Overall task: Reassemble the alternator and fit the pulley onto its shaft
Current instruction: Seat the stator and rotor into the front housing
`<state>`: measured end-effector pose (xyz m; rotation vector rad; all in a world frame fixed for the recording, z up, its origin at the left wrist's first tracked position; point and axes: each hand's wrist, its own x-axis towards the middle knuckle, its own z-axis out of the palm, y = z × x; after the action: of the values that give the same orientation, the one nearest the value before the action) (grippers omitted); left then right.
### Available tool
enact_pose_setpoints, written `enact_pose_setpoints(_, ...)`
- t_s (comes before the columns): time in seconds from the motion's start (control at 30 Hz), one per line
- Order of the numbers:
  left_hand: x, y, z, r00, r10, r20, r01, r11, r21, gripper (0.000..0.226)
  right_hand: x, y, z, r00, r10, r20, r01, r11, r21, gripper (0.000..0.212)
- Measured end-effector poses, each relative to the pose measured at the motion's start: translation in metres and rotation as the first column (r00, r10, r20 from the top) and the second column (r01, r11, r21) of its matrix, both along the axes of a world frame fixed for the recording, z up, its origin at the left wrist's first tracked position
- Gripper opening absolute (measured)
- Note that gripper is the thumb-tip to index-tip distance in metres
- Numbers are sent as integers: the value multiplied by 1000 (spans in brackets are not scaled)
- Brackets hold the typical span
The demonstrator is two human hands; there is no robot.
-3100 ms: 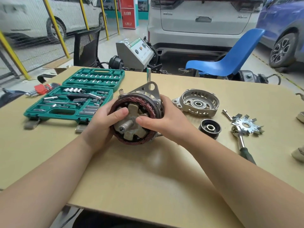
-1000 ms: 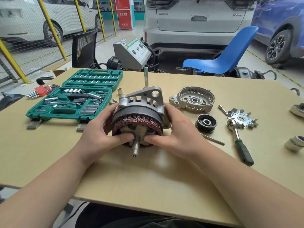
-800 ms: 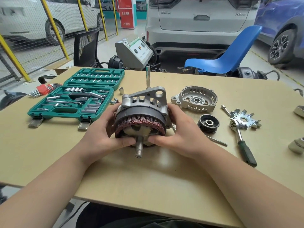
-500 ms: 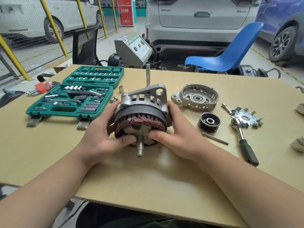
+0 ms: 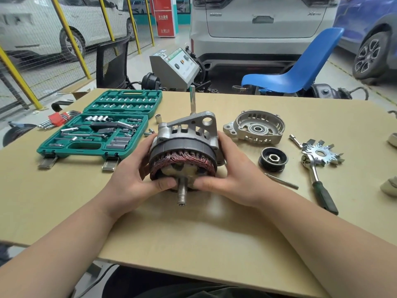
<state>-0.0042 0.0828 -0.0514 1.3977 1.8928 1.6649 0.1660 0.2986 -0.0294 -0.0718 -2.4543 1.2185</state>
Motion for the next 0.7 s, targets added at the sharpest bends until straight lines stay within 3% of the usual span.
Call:
enact_pose_setpoints(0.13, -7, -4, 1, 997, -74, 8, 74, 995, -63, 97, 0, -3, -5, 996, -82, -29, 84, 992, 95, 88)
enact_pose_setpoints(0.33, -3, -1, -2, 996, -53, -68, 47, 995, -83, 96, -1, -11, -11, 990, -142, -1, 141, 984, 113, 115)
enact_pose_setpoints(0.7, 0, -1, -4, 990, 46, -133, -62, 991, -121, 102, 0, -20, -13, 978, -191, -78, 202, 964, 174, 94)
